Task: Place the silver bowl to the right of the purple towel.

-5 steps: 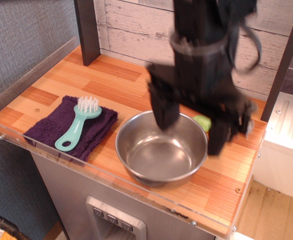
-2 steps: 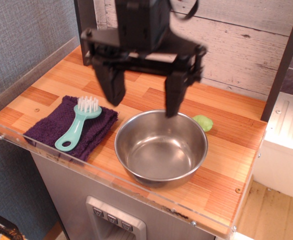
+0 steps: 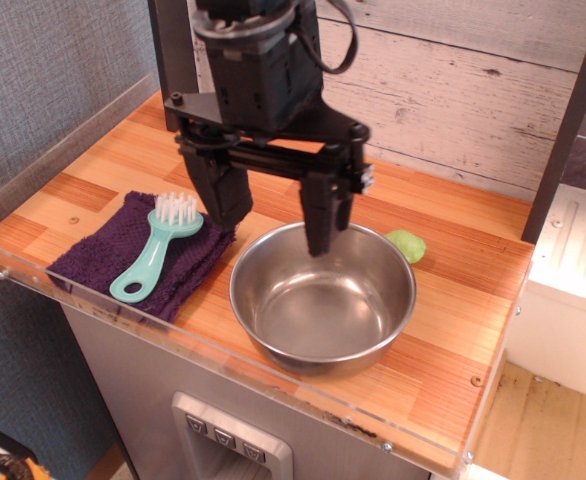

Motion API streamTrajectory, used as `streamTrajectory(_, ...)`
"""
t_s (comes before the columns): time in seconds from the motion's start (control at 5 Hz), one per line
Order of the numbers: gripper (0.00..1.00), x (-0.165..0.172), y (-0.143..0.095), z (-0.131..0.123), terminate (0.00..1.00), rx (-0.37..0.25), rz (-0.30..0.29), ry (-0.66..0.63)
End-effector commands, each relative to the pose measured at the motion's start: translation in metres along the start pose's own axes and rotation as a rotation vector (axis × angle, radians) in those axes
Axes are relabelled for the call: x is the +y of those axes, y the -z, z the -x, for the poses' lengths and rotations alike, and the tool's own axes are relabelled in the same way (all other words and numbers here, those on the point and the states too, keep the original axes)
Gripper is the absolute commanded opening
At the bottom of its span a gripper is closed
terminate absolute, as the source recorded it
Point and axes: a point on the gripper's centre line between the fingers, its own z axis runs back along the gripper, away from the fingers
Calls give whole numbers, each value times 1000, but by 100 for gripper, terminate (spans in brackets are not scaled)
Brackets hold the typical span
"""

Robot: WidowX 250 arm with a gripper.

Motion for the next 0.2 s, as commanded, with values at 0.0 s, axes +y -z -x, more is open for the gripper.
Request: streamTrajectory(0.0, 100, -1, -14, 5, 100, -35, 8, 14)
